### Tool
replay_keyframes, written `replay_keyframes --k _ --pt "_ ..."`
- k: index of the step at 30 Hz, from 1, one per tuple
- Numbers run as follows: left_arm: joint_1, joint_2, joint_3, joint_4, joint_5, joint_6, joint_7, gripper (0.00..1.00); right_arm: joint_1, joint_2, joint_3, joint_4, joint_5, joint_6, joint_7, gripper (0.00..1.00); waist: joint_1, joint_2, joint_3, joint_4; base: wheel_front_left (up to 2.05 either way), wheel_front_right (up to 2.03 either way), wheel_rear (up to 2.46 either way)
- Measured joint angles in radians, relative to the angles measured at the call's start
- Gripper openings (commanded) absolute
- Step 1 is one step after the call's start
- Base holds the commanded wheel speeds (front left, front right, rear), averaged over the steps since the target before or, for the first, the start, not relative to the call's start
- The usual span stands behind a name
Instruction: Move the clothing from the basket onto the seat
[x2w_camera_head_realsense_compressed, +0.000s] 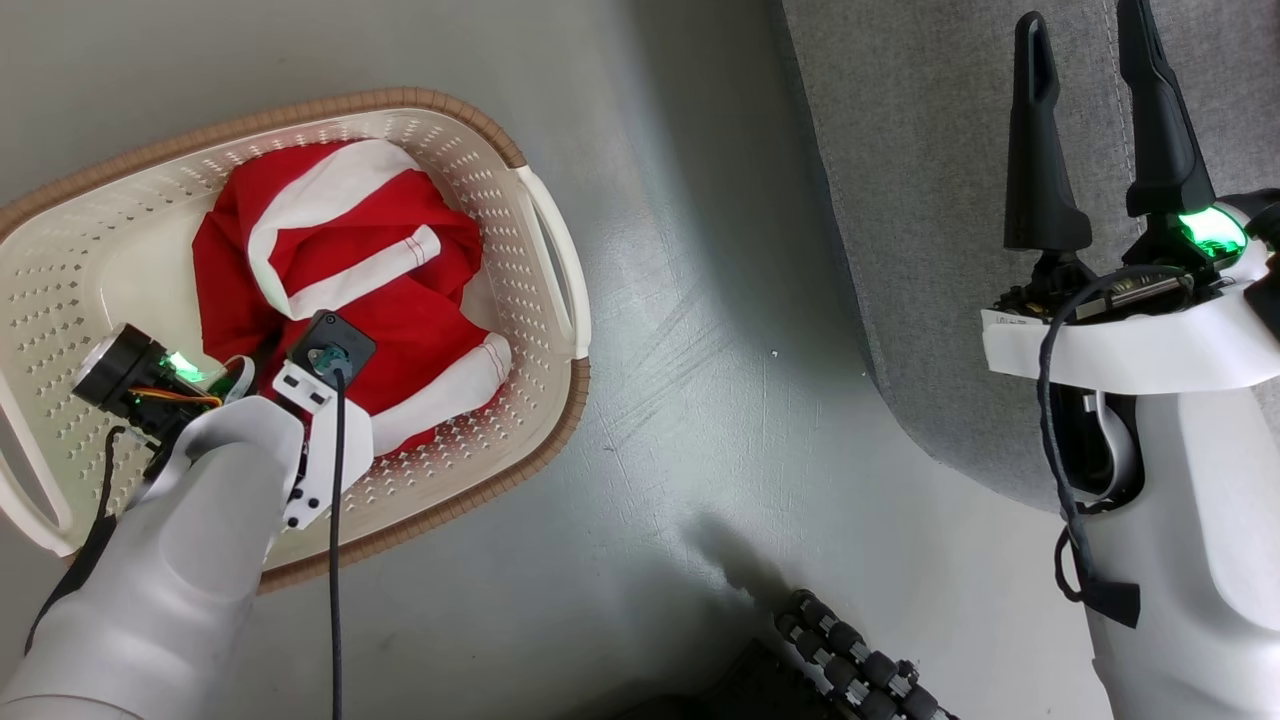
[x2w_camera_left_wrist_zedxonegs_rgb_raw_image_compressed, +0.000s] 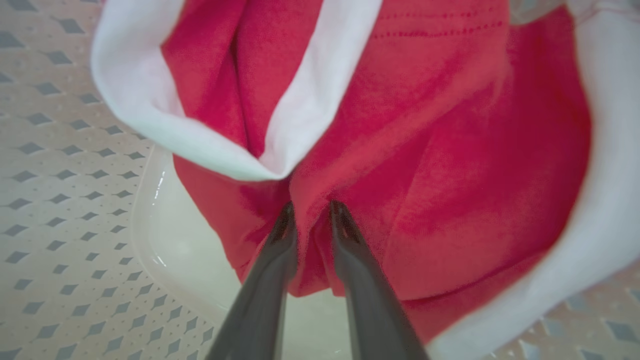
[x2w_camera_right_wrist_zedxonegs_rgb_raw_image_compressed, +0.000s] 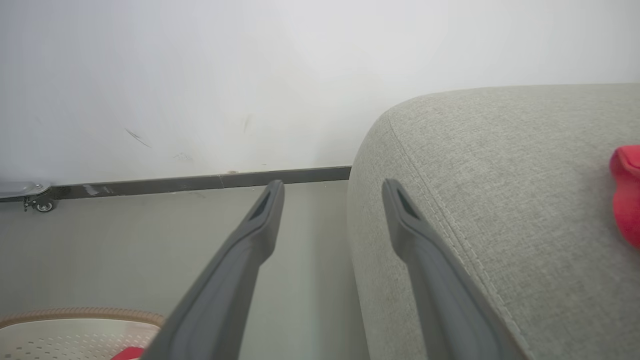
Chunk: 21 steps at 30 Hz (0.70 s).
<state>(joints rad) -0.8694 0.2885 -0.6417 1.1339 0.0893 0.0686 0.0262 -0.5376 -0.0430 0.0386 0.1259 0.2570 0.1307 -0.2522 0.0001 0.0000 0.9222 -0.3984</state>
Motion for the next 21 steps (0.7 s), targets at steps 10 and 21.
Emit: replay_keyframes --k 10,21 --pt "-0.002 -0.013 -0.007 0.004 0.000 -0.005 -0.012 0.00 0.000 0.000 -0.007 0.000 0.009 0.000 0.000 1.00 0.0000 0.0000 -0.006 0.008 0.00 0.00 0.00" --pt "-0.015 -0.030 0.009 -0.016 -0.022 -0.002 -0.081 0.00 -0.001 0.000 -0.018 0.002 0.009 0.000 0.000 1.00 0.0000 0.0000 -0.024 0.030 0.00 0.00 0.00"
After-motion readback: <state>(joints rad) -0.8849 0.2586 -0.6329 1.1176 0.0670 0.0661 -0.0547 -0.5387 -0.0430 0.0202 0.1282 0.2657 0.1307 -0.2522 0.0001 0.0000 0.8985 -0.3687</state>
